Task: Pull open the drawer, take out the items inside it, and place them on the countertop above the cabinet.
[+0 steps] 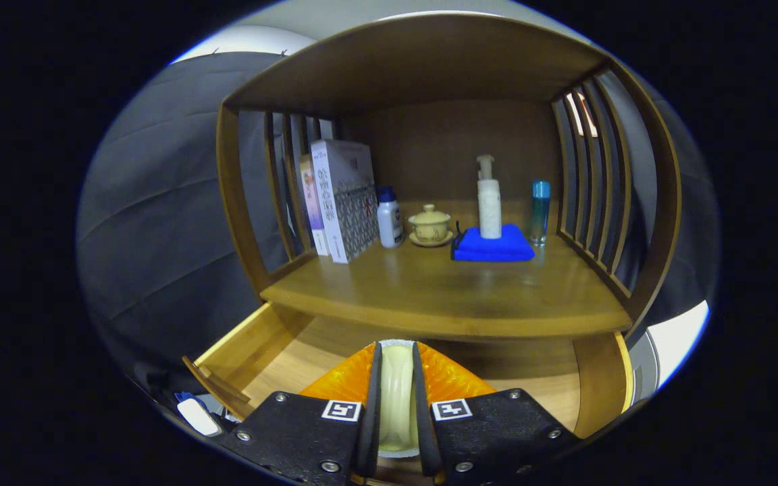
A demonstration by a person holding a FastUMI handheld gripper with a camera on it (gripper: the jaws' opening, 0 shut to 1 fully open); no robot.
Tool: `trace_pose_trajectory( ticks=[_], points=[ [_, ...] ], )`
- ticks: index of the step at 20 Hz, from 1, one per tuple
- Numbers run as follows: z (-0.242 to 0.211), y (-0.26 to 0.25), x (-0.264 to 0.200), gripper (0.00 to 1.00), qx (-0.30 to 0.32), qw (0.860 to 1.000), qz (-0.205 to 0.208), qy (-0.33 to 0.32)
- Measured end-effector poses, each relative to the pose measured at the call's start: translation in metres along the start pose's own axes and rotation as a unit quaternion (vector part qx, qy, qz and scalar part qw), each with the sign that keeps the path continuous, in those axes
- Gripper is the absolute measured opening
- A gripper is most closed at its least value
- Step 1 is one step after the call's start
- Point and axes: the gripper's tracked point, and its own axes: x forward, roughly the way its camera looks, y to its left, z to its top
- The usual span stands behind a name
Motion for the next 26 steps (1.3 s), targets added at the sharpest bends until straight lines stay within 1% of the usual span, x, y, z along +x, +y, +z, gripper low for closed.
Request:
trace_pose_trajectory(
  ticks=[3,6,13,21,26],
  points=[
    [0.02,0.0,0.0,0.24,-0.001,1.0,-0.004,-0.016],
    [0.036,-0.008,0.007,0.24,0.008,0.999,-0.016,-0.027],
    [0.054,-0.024,0.041,0.24,0.031,0.998,-0.042,-0.034],
    [0.082,-0.059,0.092,0.24,0.039,0.993,-0.102,-0.045],
    [0.079,-0.073,0.119,0.25,0.039,0.99,-0.133,-0.041]
  ],
)
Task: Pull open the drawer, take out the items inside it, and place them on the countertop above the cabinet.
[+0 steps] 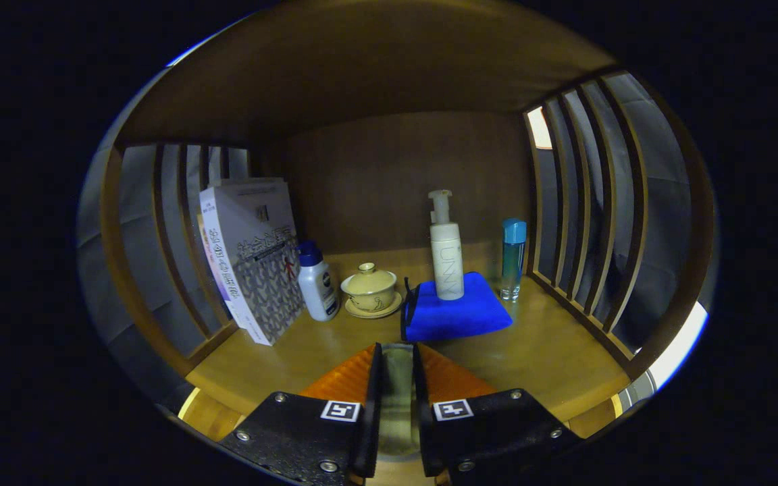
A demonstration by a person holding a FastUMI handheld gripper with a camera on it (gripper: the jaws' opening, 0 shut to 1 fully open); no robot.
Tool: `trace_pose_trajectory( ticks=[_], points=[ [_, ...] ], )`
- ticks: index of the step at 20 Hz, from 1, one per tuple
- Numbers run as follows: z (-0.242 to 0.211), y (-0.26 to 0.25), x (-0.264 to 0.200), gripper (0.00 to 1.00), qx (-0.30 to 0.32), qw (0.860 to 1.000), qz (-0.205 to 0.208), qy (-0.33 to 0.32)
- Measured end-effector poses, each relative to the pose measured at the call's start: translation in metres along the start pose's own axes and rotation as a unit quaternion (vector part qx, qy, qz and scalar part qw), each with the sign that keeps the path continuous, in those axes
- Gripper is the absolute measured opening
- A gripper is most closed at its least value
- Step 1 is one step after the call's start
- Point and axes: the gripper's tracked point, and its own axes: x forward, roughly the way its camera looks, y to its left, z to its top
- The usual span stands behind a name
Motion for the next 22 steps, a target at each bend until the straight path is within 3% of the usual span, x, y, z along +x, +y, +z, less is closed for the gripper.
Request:
trace_pose_trajectory(
  ticks=[9,13,17,22],
  points=[
    [-0.014,-0.005,0.024,0.31,-0.023,0.999,-0.027,0.004],
    [-0.012,0.0,0.023,0.35,-0.027,0.999,-0.02,-0.004],
    [0.009,0.006,0.0,0.95,-0.028,0.998,-0.014,-0.046],
    [0.03,0.023,-0.07,0.95,-0.022,0.994,0.022,-0.107]
  ],
)
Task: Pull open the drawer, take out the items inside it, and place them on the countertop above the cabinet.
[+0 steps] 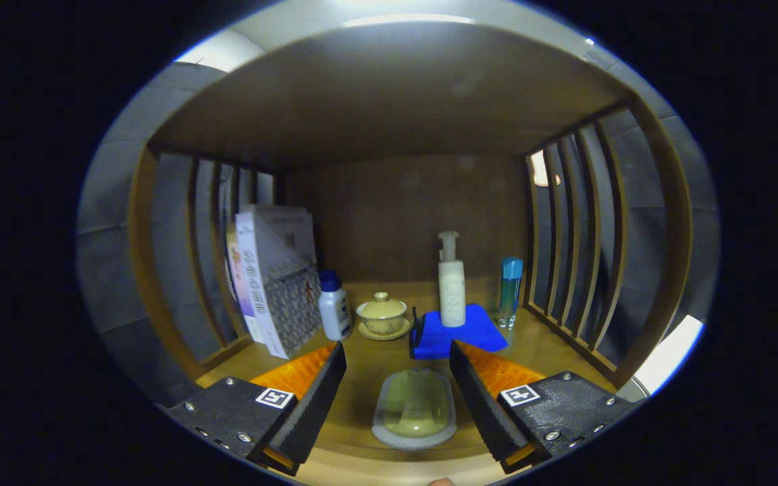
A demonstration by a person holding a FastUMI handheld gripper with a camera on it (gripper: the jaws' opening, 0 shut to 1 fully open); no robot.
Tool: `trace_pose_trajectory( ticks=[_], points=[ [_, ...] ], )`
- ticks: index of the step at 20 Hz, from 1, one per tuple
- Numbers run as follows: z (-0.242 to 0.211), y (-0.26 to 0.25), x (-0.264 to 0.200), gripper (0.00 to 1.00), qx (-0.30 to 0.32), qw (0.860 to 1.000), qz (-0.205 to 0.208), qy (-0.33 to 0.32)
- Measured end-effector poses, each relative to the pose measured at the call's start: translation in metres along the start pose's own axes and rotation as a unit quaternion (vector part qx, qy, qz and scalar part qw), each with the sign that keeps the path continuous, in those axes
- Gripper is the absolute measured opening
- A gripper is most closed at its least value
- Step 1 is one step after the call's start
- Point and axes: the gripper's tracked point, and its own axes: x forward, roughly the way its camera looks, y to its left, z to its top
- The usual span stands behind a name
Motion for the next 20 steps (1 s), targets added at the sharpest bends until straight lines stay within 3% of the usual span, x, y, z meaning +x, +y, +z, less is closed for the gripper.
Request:
trace_pose_trajectory(
  ticks=[3,8,10,20],
  points=[
    [0.006,0.01,-0.045,0.95,-0.013,0.999,0.014,-0.04],
    [-0.011,0.015,-0.095,0.95,-0.025,0.998,0.024,-0.051],
    [-0.022,0.008,-0.111,0.95,-0.028,0.998,0.004,-0.058],
    [-0.099,0.03,-0.183,0.95,-0.011,0.998,0.019,-0.053]
  ],
)
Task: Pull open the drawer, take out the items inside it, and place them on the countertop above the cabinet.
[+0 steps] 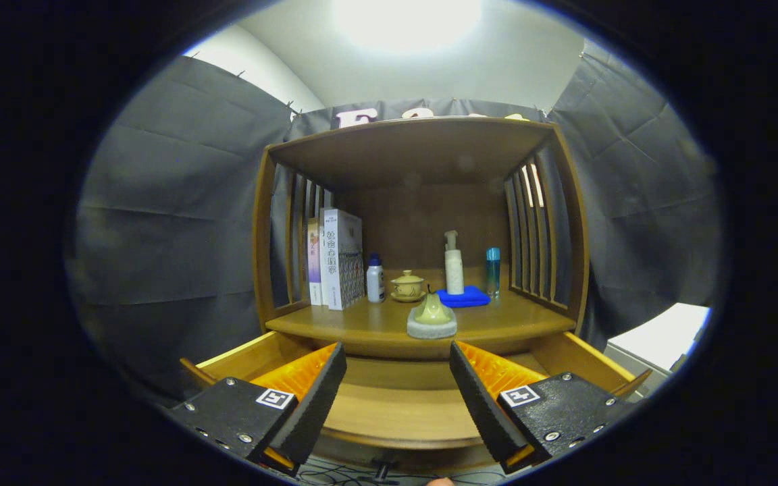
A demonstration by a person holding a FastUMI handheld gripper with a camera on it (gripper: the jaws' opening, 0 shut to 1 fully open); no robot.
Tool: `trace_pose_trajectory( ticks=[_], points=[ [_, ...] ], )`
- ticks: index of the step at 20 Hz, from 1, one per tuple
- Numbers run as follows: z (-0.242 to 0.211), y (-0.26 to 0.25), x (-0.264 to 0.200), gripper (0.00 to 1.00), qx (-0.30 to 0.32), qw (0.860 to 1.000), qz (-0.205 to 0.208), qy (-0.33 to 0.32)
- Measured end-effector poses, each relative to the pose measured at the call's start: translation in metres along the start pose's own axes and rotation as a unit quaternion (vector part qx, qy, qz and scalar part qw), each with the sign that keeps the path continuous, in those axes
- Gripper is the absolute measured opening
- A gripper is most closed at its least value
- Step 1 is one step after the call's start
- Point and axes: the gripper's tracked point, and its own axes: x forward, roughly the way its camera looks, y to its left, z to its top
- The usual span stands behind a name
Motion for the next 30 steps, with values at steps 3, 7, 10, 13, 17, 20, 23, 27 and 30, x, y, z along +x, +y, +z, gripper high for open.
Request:
trace_pose_trajectory(
  ticks=[3,7,10,13,17,20,23,27,30],
  points=[
    [-0.015,-0.004,-0.016,0.95,-0.003,1.0,-0.007,-0.006],
    [-0.037,-0.003,-0.035,0.95,0.005,1.0,-0.01,0.0],
    [-0.053,0.002,-0.051,0.95,-0.013,1.0,0.003,0.005],
    [-0.068,0.01,-0.064,0.95,-0.033,0.999,0.016,0.006],
    [-0.093,0.018,-0.075,0.96,-0.044,0.998,0.031,0.031],
    [-0.101,0.014,-0.071,0.95,-0.045,0.998,0.022,0.042],
    [-0.117,0.009,-0.066,0.95,-0.033,0.998,0.011,0.061],
    [-0.133,0.002,-0.058,0.96,-0.031,0.996,-0.003,0.083],
    [-0.133,-0.003,-0.054,0.95,-0.027,0.996,-0.013,0.083]
  ],
)
